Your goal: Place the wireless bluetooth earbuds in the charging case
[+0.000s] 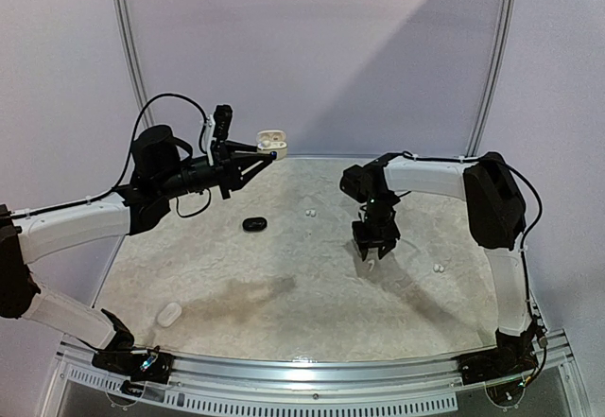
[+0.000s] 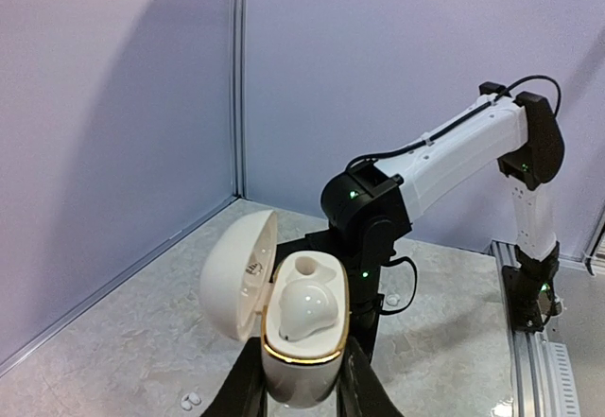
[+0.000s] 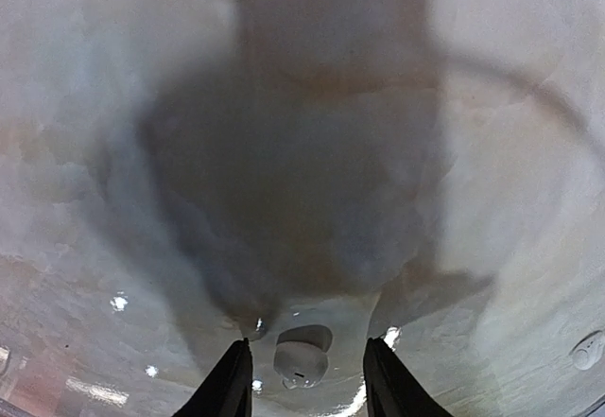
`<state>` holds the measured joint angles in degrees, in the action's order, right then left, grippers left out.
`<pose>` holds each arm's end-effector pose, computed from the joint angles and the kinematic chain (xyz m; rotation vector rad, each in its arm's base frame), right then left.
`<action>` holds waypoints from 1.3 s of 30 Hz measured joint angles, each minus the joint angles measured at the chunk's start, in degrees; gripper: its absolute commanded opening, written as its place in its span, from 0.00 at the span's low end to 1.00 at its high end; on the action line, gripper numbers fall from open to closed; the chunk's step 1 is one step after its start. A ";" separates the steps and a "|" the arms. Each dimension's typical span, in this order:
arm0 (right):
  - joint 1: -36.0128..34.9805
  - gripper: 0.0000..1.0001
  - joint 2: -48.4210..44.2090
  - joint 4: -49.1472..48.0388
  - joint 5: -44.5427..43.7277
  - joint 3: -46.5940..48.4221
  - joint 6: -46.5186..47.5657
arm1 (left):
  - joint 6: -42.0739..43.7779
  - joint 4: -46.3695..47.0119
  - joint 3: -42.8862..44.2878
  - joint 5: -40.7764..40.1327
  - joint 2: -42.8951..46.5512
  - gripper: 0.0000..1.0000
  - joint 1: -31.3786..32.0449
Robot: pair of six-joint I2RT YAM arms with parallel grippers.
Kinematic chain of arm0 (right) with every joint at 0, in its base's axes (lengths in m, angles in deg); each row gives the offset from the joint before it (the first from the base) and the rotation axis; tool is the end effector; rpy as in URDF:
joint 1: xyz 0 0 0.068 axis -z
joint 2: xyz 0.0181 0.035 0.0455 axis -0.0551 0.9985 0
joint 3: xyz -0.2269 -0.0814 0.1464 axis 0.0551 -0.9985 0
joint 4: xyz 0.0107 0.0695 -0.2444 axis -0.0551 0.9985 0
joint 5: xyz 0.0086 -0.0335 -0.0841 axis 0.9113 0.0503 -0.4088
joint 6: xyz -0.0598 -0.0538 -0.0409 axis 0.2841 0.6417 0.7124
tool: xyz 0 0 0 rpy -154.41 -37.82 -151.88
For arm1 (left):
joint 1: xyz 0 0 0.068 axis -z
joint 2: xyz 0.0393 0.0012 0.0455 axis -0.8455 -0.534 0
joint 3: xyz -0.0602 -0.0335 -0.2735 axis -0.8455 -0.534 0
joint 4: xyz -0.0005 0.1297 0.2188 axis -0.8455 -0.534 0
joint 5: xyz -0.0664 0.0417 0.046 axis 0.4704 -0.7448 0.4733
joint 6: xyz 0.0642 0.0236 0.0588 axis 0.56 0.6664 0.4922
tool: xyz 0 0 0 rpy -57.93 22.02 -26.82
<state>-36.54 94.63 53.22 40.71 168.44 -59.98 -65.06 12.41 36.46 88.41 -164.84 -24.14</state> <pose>0.3166 0.2666 0.1235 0.1322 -3.0682 0.0139 0.2543 -0.2206 0.3345 0.8184 1.4007 -0.9786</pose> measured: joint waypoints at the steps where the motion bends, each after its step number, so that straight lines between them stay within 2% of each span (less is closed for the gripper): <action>1: -0.04 0.37 0.15 -0.26 0.02 -0.31 0.04 | 0.00 0.00 0.00 0.00 0.00 0.00 0.00; 13: -0.74 0.27 0.72 -1.03 0.04 -0.87 0.96 | 0.59 0.00 0.00 0.15 0.00 0.00 0.00; 21: -0.83 0.10 0.72 -0.72 -0.04 -0.87 1.75 | 0.81 0.00 -0.02 0.15 0.00 0.00 0.00; 25: -0.87 0.07 0.72 -0.09 -0.28 -0.59 2.23 | 0.83 0.02 -0.07 0.13 0.00 0.00 0.00; 27: -0.94 0.06 0.72 0.98 -1.16 0.42 2.67 | 0.81 0.09 -0.11 -0.07 0.07 0.00 0.00; 29: -1.05 0.00 0.72 2.51 -2.14 3.45 3.41 | 0.76 0.63 -0.48 -0.61 0.22 0.00 0.00; 31: -1.25 0.00 0.57 3.06 -3.58 7.74 4.68 | 0.74 1.46 -0.98 -1.40 0.39 0.00 0.00; 35: -3.04 0.00 -4.39 -2.03 -9.94 13.99 9.46 | 0.76 3.43 -1.70 -3.26 0.44 0.00 0.04; 39: -7.50 0.00 -17.40 -16.24 -13.94 12.33 15.98 | 0.83 5.05 -1.92 -4.85 0.44 0.00 0.17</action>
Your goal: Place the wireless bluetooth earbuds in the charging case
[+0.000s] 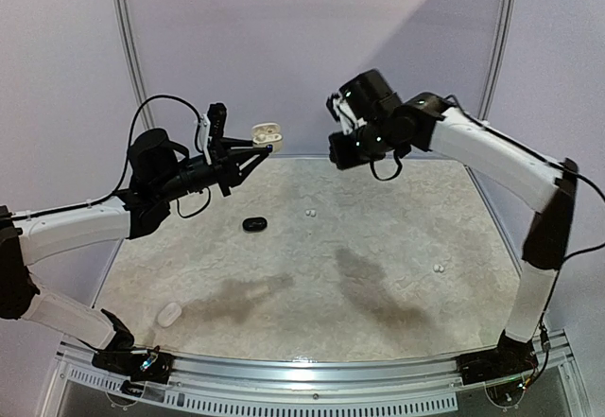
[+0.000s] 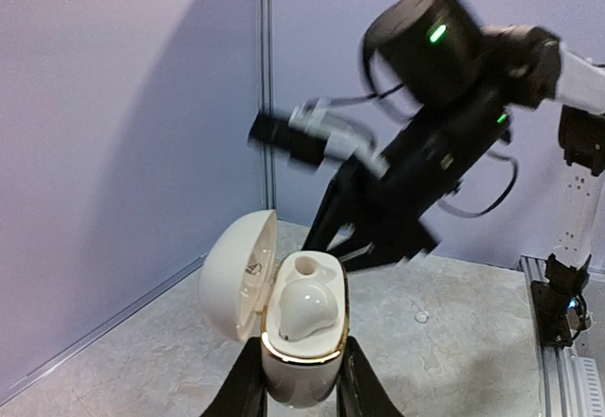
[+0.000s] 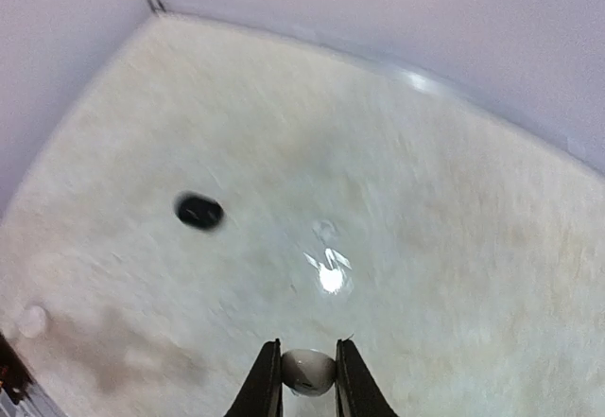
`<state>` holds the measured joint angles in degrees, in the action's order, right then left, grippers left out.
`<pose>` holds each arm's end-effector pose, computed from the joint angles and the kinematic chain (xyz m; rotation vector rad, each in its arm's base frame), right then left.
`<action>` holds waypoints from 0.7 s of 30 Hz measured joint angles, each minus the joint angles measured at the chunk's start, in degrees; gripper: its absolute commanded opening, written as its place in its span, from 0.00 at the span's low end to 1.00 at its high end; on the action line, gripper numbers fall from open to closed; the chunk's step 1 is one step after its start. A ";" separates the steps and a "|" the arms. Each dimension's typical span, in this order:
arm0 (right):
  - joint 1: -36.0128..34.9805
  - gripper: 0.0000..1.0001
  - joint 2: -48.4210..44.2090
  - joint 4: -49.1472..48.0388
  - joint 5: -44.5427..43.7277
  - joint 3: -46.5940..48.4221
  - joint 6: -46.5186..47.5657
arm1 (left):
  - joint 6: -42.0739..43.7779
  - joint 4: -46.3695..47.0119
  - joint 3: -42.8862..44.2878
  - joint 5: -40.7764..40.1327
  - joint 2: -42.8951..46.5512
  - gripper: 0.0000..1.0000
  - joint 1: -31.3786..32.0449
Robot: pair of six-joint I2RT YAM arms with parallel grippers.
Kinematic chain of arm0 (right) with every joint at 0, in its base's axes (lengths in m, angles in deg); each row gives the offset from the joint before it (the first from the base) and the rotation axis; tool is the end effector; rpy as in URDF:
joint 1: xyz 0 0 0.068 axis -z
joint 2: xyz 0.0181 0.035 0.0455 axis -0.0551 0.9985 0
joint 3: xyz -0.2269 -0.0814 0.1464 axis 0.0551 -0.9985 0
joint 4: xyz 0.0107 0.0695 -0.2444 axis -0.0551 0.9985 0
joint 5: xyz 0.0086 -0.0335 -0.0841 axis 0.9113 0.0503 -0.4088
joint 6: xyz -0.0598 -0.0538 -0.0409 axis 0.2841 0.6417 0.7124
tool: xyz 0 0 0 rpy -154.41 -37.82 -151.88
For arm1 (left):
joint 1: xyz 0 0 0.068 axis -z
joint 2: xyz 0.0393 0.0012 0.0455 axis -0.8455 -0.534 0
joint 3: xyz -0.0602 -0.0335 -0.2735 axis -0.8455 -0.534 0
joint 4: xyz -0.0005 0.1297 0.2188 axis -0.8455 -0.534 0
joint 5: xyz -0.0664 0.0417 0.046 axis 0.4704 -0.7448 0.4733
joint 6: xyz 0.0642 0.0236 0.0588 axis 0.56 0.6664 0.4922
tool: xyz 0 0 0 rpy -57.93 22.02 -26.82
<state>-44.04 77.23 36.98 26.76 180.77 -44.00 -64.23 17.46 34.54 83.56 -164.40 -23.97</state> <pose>0.3174 0.3182 0.3297 -0.4953 2.3465 0.2962 0.2564 -0.2161 0.3370 0.7544 1.3516 -0.9040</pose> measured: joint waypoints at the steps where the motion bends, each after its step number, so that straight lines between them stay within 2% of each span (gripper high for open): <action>1: -0.96 0.00 -2.89 -3.78 -0.26 -1.05 1.18 | 0.07 0.44 0.00 -0.24 0.00 0.00 0.04; 6: -6.36 0.00 -15.61 -26.91 0.20 -8.72 6.67 | 0.72 1.66 0.00 -1.51 0.00 0.00 0.57; 10: -9.16 0.00 -16.72 -40.79 2.54 -12.39 12.55 | 1.53 2.10 0.00 -1.92 0.00 0.00 0.74; 14: -11.19 0.00 -13.53 -45.24 4.37 -12.72 19.08 | 2.01 2.12 0.00 -2.29 0.00 0.00 0.76; 21: -12.11 0.00 -10.05 -45.66 5.97 -12.72 25.33 | 2.60 2.12 0.00 -2.32 0.00 0.00 0.90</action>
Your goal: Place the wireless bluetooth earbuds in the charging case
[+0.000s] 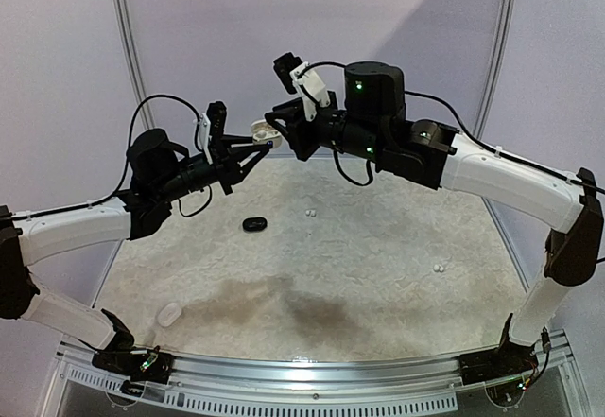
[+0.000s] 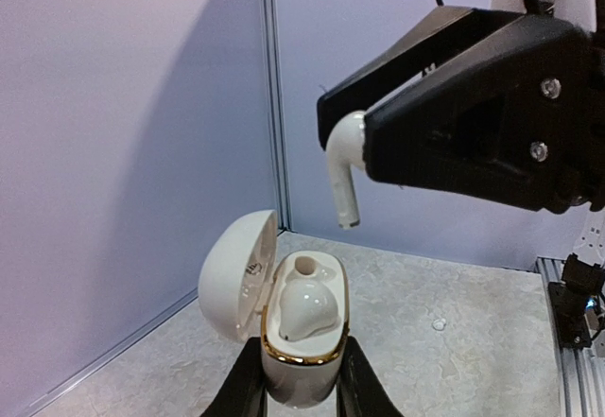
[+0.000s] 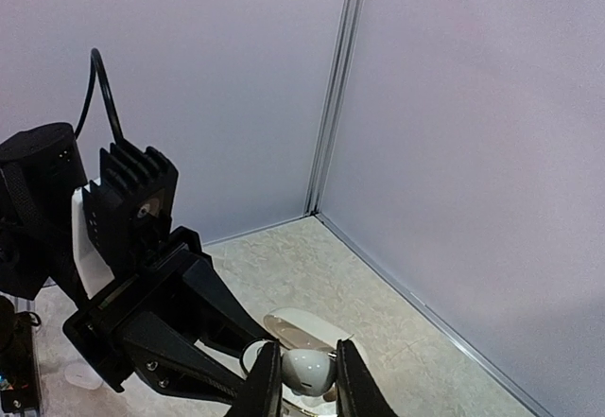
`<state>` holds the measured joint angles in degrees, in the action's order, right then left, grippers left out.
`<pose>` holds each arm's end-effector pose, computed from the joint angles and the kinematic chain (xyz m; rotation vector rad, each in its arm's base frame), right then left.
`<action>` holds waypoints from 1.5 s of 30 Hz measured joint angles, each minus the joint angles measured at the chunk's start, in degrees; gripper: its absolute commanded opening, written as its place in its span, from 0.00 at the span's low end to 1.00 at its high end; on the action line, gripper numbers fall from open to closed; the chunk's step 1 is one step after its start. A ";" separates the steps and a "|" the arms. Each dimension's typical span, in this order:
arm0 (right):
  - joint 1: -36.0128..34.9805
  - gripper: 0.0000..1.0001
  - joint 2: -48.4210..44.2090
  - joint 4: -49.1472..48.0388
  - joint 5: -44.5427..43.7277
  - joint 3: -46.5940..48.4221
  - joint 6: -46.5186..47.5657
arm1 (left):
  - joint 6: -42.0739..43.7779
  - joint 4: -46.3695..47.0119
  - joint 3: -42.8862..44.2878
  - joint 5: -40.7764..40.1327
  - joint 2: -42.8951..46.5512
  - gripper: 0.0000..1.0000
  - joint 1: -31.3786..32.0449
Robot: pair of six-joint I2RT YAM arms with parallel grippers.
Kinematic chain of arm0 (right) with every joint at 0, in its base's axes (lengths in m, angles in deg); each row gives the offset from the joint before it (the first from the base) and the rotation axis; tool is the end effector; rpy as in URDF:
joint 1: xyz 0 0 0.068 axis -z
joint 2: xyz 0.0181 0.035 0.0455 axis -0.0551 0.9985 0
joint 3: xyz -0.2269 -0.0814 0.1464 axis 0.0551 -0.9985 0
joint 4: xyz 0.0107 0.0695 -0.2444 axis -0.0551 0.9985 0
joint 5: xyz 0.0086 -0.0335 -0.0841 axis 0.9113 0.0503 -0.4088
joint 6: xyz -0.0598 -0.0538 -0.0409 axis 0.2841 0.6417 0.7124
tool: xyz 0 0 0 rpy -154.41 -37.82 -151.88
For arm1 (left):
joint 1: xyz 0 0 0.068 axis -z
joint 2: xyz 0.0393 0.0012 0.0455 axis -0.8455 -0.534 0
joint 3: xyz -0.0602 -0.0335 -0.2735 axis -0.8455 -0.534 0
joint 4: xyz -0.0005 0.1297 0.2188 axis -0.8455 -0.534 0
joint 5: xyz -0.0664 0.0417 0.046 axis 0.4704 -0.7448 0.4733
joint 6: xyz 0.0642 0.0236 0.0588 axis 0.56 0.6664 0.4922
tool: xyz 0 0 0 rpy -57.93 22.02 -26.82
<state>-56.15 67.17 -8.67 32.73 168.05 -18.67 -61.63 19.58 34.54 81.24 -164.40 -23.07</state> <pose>0.2401 0.3881 0.4314 -0.8486 1.4574 0.6118 0.2553 -0.2181 0.3425 0.7546 1.2989 -0.8500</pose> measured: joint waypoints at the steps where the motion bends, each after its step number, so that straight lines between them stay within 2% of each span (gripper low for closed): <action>1: 0.00 0.00 0.02 -0.02 0.15 0.00 0.48 | 0.00 0.02 0.00 0.00 -0.02 0.00 0.00; 34: 0.00 0.00 1.11 1.22 -3.45 -0.55 11.37 | 0.28 1.22 0.00 1.18 -0.02 0.00 0.00; 40: 0.00 0.10 1.11 1.42 -3.34 -0.55 12.79 | 0.63 1.16 0.00 1.31 -0.02 0.00 0.00; 45: 0.00 0.14 1.14 1.55 -3.19 -0.55 13.88 | 0.72 1.14 0.00 1.33 -0.02 0.00 0.00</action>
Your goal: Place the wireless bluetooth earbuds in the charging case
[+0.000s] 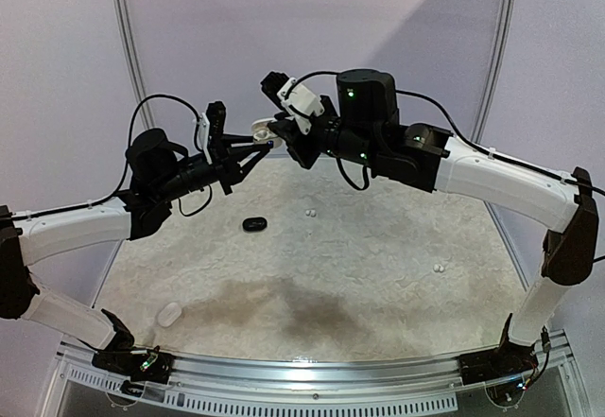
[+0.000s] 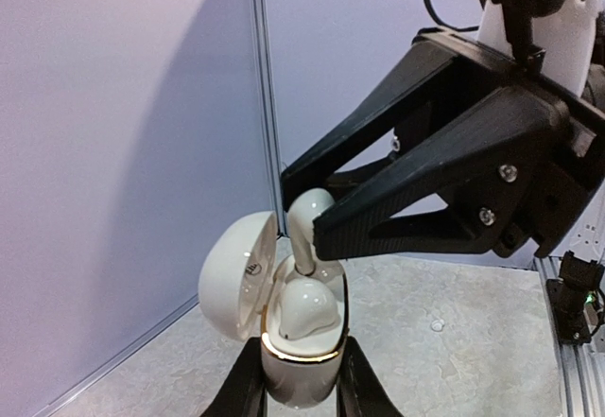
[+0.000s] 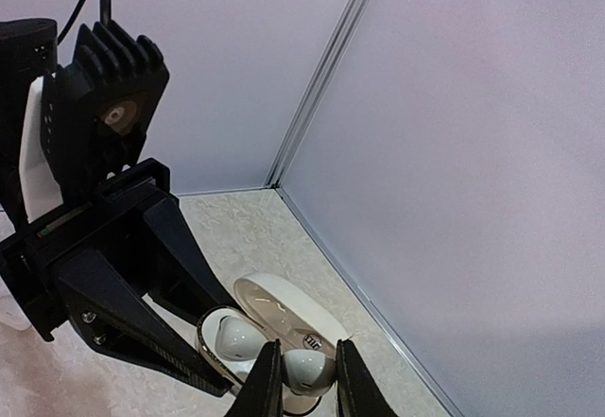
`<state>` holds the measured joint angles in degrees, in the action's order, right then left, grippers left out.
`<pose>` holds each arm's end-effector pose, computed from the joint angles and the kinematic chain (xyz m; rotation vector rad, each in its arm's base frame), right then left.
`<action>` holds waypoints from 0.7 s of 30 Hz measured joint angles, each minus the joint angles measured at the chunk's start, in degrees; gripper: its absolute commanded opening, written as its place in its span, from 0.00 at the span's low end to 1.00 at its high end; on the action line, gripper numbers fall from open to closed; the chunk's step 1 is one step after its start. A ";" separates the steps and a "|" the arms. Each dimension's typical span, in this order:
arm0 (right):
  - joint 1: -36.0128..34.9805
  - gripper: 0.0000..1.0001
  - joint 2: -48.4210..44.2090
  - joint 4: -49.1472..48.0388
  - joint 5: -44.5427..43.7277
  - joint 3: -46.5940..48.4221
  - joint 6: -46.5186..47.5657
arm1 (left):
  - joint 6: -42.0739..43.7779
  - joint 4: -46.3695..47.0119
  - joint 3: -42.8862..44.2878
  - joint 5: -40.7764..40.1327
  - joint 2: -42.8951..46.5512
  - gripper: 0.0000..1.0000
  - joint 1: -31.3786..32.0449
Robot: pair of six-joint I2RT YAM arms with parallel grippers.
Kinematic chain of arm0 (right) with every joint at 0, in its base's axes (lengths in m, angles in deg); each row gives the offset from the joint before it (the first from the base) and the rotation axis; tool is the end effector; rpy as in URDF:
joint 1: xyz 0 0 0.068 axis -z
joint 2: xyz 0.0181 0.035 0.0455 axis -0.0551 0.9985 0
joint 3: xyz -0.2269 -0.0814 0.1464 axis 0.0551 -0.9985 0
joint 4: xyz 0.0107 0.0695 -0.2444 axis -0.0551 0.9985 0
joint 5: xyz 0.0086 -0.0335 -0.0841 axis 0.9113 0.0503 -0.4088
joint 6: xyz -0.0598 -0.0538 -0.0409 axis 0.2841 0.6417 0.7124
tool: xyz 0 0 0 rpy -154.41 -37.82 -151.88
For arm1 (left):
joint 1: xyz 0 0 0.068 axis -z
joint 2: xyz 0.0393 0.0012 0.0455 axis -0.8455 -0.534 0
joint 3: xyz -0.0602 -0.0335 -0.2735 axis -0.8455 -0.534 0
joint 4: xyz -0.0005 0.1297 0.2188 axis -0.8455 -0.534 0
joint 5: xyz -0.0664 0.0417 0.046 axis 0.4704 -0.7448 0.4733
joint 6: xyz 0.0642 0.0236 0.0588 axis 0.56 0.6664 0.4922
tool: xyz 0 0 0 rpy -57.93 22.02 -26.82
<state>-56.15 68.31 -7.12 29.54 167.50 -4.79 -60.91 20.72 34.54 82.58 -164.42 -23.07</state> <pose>0.2467 0.3906 0.4148 -1.0084 1.3924 0.3678 0.2534 -0.2189 0.3452 0.7777 1.2661 -0.8547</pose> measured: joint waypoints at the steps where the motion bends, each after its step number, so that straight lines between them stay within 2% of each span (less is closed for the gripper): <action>1: 0.00 0.14 0.02 0.02 0.02 0.00 0.20 | 0.09 -0.04 0.00 0.00 0.00 0.00 0.00; 21: 0.00 0.19 1.31 1.70 0.50 0.76 2.51 | 0.44 -1.33 -0.66 -0.04 -0.04 0.00 0.00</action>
<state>-56.15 69.62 -5.42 30.04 168.27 -2.28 -60.47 19.39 33.88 82.53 -164.47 -23.07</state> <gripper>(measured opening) 0.184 0.220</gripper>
